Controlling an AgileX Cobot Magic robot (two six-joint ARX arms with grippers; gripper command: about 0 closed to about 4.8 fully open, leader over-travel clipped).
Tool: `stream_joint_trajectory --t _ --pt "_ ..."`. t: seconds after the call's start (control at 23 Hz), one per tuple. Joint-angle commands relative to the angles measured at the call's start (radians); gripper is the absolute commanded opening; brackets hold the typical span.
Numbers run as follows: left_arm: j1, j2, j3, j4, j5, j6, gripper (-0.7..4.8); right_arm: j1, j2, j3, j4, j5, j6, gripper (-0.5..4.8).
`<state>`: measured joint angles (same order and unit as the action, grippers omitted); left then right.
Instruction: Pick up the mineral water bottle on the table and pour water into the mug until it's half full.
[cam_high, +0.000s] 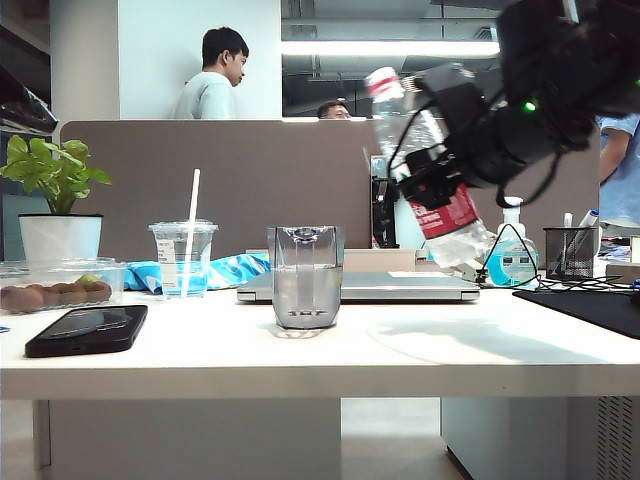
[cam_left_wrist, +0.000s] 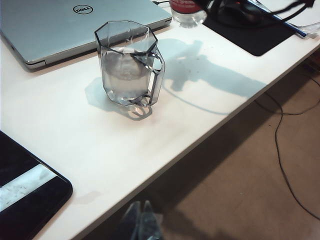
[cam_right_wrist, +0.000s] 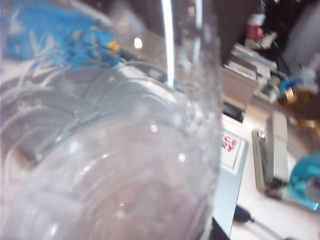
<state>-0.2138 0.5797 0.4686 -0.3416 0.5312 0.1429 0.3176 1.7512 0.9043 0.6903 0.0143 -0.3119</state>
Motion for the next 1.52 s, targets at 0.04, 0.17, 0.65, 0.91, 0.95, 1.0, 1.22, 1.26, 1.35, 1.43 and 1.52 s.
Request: stream_joint_trajectory --t 0.04,0.17,0.65,0.91,0.95,1.0,1.22,1.26,1.35,1.43,1.52 --pt "0.001 -0.002 0.004 0.005 0.003 0.007 0.03 -0.023 0.04 -0.063 0.22 -0.043 0.19 2.74" --pt "0.001 -0.002 0.004 0.005 0.003 0.007 0.03 -0.023 0.08 -0.079 0.296 -0.044 0.224 2.74" --pt "0.001 -0.002 0.004 0.006 0.003 0.007 0.03 -0.022 0.236 -0.079 0.492 -0.062 0.365 2.73" --pt "0.001 -0.002 0.004 0.006 0.003 0.007 0.03 -0.018 0.253 -0.079 0.487 -0.063 0.365 2.74" --pt "0.001 -0.002 0.004 0.006 0.003 0.007 0.03 -0.018 0.254 -0.079 0.485 -0.063 0.365 2.74" --pt "0.001 -0.002 0.004 0.006 0.003 0.007 0.03 -0.018 0.254 -0.079 0.48 -0.071 0.365 2.74" --pt "0.001 -0.002 0.004 0.005 0.003 0.007 0.03 -0.018 0.254 -0.079 0.457 -0.088 0.365 2.74" --pt "0.001 -0.002 0.004 0.005 0.003 0.007 0.03 -0.018 0.254 -0.079 0.457 -0.088 0.365 2.74" --pt "0.001 -0.002 0.004 0.005 0.003 0.007 0.03 -0.018 0.254 -0.079 0.457 -0.088 0.365 2.74" --pt "0.001 -0.002 0.004 0.005 0.003 0.007 0.03 -0.018 0.254 -0.079 0.457 -0.089 0.365 2.74" --pt "0.001 -0.002 0.004 0.005 0.003 0.007 0.03 -0.018 0.254 -0.079 0.454 -0.102 0.364 2.74"
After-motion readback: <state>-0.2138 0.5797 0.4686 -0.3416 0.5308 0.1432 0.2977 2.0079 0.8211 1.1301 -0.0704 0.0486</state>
